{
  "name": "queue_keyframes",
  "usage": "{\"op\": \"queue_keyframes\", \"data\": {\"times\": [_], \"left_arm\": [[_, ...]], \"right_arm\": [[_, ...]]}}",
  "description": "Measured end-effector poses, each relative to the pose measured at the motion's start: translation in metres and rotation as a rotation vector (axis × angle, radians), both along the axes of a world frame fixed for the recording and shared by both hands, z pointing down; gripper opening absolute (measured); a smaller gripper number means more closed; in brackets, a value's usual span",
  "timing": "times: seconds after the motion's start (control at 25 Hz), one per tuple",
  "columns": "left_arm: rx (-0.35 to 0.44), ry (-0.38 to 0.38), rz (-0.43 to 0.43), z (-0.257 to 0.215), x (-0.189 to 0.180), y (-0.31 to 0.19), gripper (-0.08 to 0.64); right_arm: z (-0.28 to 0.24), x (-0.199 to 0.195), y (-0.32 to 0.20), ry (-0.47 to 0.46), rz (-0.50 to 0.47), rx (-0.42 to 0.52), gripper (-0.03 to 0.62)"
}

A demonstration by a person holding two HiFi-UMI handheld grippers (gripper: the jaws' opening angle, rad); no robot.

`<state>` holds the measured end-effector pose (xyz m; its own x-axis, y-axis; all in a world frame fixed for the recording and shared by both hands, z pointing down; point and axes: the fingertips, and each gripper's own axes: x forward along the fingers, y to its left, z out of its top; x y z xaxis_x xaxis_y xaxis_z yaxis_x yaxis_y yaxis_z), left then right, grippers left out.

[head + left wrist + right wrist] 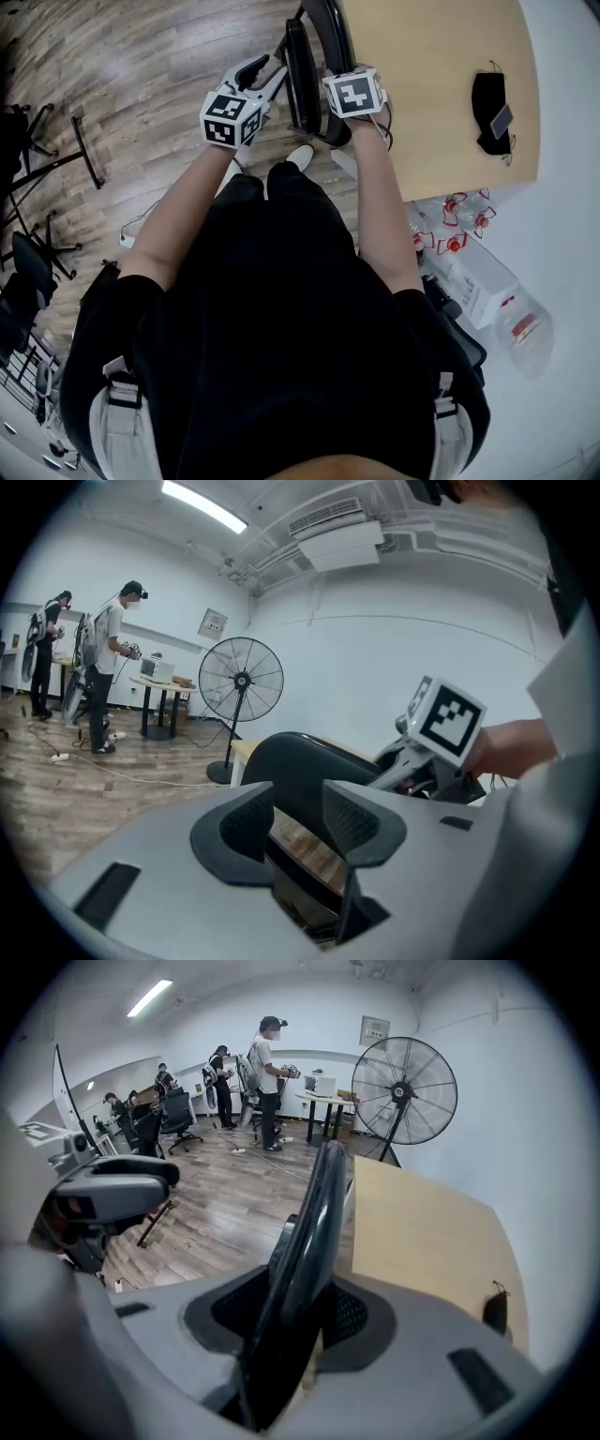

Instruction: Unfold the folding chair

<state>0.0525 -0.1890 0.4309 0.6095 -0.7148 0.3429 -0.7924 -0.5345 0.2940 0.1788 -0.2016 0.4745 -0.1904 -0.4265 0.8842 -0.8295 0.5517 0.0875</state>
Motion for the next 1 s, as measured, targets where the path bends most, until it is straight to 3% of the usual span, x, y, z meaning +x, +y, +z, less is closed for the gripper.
{"op": "queue_keyframes", "data": {"times": [0.32,0.76,1.0], "left_arm": [[-0.145,-0.047,-0.011,0.069,0.02,-0.042,0.173],[-0.445,-0.1,-0.17,0.166,0.031,-0.092,0.207],[-0.519,-0.134,-0.227,0.202,0.043,-0.114,0.242]], "right_arm": [[0.003,-0.01,0.001,-0.04,-0.028,-0.011,0.149],[0.004,-0.012,-0.001,-0.067,-0.048,-0.012,0.15],[0.006,-0.012,-0.003,-0.075,-0.055,-0.014,0.15]]}}
